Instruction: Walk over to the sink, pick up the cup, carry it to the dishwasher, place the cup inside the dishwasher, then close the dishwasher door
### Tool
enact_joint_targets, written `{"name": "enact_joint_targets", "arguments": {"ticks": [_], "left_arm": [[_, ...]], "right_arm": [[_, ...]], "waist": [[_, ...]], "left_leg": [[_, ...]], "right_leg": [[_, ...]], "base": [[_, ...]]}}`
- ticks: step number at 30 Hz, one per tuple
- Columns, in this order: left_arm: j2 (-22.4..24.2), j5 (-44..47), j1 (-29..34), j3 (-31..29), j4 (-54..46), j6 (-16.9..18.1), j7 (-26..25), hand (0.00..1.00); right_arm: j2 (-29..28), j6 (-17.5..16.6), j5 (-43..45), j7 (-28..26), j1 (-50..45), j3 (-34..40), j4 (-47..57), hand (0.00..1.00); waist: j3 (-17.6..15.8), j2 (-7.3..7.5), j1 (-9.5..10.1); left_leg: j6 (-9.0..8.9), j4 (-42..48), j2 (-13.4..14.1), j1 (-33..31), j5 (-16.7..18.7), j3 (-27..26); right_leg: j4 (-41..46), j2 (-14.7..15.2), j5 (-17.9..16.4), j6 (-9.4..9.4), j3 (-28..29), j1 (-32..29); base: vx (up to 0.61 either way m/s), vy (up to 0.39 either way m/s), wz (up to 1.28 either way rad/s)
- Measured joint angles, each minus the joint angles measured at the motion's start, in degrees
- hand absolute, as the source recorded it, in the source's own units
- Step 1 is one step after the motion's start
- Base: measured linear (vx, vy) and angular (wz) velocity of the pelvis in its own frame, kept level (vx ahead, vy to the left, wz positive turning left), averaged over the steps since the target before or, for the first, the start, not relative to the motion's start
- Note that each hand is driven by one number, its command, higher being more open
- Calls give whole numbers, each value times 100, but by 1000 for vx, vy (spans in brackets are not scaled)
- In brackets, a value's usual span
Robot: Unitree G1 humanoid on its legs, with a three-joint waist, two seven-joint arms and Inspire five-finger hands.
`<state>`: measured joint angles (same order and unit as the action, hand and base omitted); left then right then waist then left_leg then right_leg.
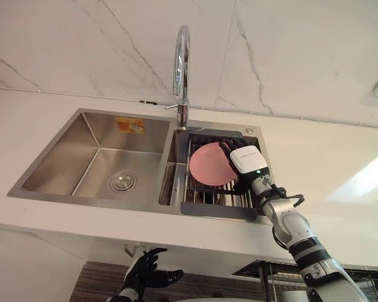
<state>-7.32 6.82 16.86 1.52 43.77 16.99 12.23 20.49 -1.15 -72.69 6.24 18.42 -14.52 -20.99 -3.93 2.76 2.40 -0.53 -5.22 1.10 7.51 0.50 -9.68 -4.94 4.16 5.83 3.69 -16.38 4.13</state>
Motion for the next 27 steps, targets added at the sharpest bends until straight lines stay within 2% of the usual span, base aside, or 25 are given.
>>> {"name": "enact_joint_targets", "arguments": {"ticks": [14, 15, 27], "left_arm": [[55, 0, -76, -28, -34, 7, 81, 100], [56, 0, -76, -27, -33, 6, 83, 100], [54, -1, -90, -117, -35, 19, 95, 100]], "right_arm": [[-184, 101, 167, 123, 224, -6, -265, 100], [-199, 105, 160, 122, 252, -9, -303, 0], [-202, 159, -61, -123, 408, -332, -506, 0]], "waist": [[-119, 18, 94], [-120, 18, 94], [-141, 53, 106]], "left_leg": [[6, -3, -12, -7, -20, 99], [7, -3, -13, -5, -22, 101], [4, -7, -12, -5, -57, 119]], "right_leg": [[3, 16, -1, 1, -80, 28], [4, 17, -1, 1, -82, 30], [4, 20, -3, 2, -132, 63]], "base": [[-1, 0, 2], [0, 0, 0], [-19, -3, 1]]}}
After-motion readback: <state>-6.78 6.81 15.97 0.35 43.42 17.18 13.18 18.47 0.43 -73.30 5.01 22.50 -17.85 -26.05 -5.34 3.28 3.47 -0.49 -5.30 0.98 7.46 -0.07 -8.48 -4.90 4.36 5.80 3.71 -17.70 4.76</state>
